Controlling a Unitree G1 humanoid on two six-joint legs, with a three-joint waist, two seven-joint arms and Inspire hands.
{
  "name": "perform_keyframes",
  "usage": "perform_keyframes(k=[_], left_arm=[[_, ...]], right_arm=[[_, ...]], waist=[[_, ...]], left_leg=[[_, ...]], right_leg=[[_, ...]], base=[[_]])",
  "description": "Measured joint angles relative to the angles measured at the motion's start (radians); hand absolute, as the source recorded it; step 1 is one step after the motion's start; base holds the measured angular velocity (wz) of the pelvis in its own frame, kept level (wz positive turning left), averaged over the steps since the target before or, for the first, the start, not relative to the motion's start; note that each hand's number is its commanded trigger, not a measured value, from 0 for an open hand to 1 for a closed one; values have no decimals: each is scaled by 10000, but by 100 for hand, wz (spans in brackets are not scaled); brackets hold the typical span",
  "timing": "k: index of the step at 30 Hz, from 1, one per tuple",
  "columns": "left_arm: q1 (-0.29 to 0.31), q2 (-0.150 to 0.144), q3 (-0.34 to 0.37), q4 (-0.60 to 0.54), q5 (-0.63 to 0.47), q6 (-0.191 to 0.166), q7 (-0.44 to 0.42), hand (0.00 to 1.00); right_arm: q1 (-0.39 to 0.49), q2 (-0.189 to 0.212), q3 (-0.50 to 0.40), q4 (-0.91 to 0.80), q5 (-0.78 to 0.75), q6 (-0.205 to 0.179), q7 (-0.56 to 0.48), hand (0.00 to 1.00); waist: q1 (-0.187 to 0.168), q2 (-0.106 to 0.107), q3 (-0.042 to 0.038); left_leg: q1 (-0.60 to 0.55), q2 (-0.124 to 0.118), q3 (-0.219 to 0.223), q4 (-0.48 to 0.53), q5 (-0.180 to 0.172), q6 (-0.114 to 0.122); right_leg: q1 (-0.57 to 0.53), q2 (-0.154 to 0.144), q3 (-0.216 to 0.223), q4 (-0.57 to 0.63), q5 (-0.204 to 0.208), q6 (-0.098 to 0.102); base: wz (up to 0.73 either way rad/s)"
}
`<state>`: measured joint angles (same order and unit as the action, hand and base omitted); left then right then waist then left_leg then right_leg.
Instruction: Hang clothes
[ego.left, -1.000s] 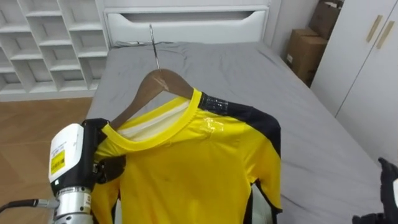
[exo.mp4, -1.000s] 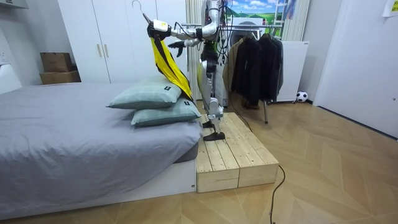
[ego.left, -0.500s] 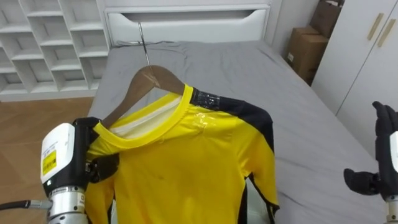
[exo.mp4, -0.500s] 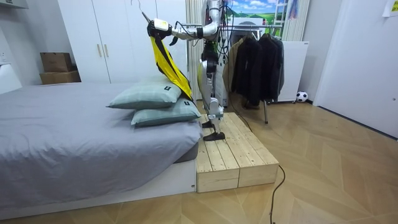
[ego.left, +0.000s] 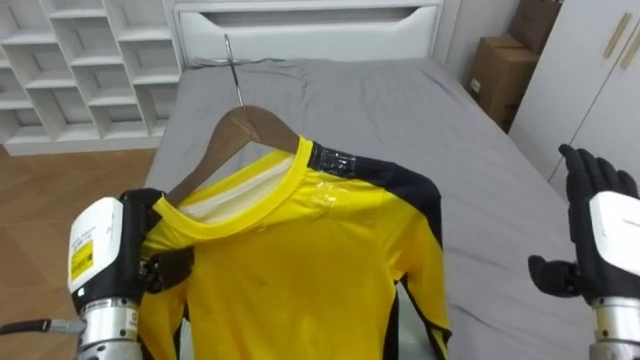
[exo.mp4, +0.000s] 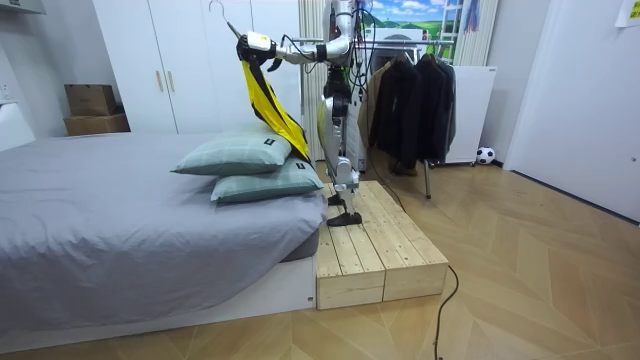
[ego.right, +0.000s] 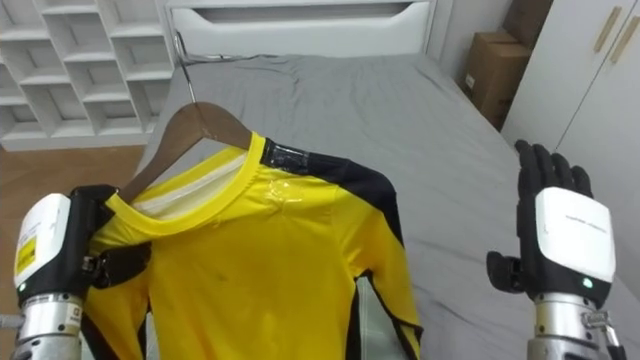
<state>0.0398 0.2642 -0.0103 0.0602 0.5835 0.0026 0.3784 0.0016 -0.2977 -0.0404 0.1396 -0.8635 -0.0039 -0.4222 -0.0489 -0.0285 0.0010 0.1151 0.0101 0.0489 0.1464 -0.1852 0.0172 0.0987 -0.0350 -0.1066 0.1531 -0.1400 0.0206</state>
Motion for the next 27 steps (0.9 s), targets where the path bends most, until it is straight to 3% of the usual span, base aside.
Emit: perform_keyframes(k=[9,15,27], left_arm=[[-1,-69,-247,-882,9,-170,-209,100],[-1,-74,-292,-884,5,-416,-209,100],[-7,-74,-355,-1014,770,-473,-190,100]], right_arm=[[-139,10,501,-800,2691,-229,1504,0],[-296,8,502,-800,2779,-542,1596,0],[-412,-1,995,-1209,2775,-586,2408,0]], waist=[[346,-21,5],[319,-99,54],[533,-114,54]], left_leg=[[-21,1,-44,-18,0,-1],[-27,0,-82,-18,0,-1],[-90,-2,-65,-1,0,-1]], right_leg=[[3,-2,-53,4,1,0],[15,-5,-94,-8,1,0],[-113,-4,-66,-11,1,0]], base=[[0],[0],[0]])
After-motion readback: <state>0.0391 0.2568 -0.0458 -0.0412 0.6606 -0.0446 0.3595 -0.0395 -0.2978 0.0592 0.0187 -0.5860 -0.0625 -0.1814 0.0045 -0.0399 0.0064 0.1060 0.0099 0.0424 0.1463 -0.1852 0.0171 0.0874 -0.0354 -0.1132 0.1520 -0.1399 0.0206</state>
